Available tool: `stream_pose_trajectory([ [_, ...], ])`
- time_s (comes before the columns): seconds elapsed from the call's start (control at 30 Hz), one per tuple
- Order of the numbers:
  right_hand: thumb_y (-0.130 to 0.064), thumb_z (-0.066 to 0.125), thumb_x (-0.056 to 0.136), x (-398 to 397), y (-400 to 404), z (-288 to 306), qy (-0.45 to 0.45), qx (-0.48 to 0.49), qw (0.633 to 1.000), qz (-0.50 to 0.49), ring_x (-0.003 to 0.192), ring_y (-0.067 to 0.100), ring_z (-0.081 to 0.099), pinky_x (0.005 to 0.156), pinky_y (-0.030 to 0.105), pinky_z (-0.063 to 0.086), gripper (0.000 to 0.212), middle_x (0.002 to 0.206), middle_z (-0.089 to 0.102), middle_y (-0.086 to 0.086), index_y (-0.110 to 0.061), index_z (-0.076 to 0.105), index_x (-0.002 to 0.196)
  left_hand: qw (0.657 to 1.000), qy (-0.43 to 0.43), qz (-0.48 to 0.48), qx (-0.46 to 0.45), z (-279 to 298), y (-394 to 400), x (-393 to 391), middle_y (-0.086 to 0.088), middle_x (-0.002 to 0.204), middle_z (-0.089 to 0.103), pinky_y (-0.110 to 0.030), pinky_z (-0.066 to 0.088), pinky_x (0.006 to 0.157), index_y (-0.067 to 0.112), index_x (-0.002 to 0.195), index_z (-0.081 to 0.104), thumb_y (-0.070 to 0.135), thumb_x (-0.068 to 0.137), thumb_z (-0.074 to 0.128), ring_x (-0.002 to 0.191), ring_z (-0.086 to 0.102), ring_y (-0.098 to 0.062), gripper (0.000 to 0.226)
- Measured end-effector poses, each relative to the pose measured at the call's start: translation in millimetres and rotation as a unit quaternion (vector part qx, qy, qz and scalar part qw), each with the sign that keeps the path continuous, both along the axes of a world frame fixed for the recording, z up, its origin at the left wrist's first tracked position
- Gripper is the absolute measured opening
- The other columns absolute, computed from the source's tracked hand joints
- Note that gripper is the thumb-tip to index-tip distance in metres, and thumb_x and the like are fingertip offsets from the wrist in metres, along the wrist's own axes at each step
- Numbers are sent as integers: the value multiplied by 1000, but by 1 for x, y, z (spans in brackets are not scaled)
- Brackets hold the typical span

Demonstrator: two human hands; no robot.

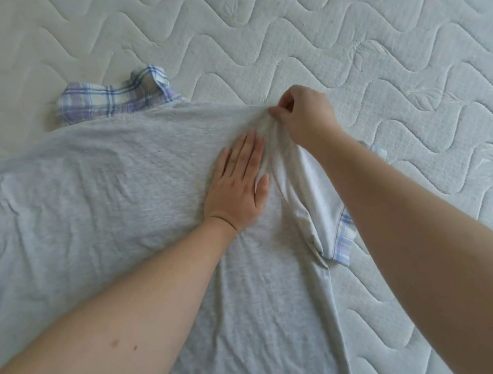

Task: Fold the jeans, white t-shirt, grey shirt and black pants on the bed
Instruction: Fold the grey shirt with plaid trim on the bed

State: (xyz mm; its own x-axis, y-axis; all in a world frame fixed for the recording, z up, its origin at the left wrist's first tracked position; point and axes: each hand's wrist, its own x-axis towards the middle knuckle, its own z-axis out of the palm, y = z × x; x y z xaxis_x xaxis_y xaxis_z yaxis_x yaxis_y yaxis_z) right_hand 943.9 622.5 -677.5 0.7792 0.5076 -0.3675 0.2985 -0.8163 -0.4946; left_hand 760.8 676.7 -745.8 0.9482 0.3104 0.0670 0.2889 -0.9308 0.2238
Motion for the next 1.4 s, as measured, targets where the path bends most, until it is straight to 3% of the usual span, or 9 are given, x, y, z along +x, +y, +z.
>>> stream_pose_trajectory([
  [0.2,-36,47,100,-62,-62,20,-120,74,984,-105,106,22,53,96,36,37,24,109,64,-4,-20,60,111,997,73,-10,26,-3,2,2,-5,165,12,-51,10,121,15,157,14,50,98,19,152,7,-21,69],
  [0.37,-53,62,86,-156,-117,10,-124,-69,988,-55,105,27,53,89,39,35,49,114,58,1,-22,57,123,996,82,0,27,-3,0,4,-12,165,8,-52,11,121,21,157,14,51,94,23,152,8,-27,70],
  [0.63,-33,72,87,-178,-127,-11,-172,15,984,-52,96,30,58,84,42,42,31,103,62,5,-16,67,112,995,92,-13,34,-5,2,4,-12,165,1,-54,8,120,37,156,9,56,92,24,152,2,-28,68],
  [0.83,-47,69,85,-146,-141,0,37,77,912,-402,127,23,42,109,38,33,77,138,45,5,-15,35,145,990,135,-14,36,0,4,8,-4,165,-12,-47,-7,121,38,155,-6,62,91,12,151,-12,-21,71],
  [1.03,-37,79,78,-114,-133,18,216,59,857,-465,79,24,64,63,28,56,47,101,66,12,-3,62,106,958,224,0,-176,28,26,26,9,163,-19,-37,-14,119,31,155,-12,62,97,19,148,-19,-7,72],
  [1.1,-28,73,82,-115,-130,32,204,69,875,-434,65,16,58,42,17,46,28,80,63,3,-7,65,98,915,161,55,-366,49,32,29,7,165,6,-27,3,121,27,157,14,45,103,36,150,5,-7,61],
  [1.17,-23,61,85,-119,-123,46,127,110,913,-373,67,16,56,54,28,54,21,81,62,2,-8,62,100,806,41,166,-566,72,33,30,0,153,40,-12,30,105,19,147,42,30,104,43,132,40,-6,45],
  [1.3,-16,49,89,-145,-97,83,-12,181,962,-205,68,12,47,57,33,34,5,87,55,-1,-11,46,89,645,-66,290,-704,116,41,21,-1,118,66,-29,40,87,20,122,60,33,103,39,103,60,-13,31],
  [1.4,3,42,87,-178,-70,103,-37,237,969,-53,105,11,54,71,26,34,23,139,44,-7,-18,40,97,595,-45,272,-755,134,46,11,-3,120,67,-33,43,83,16,125,60,43,105,26,101,61,-20,47],
])
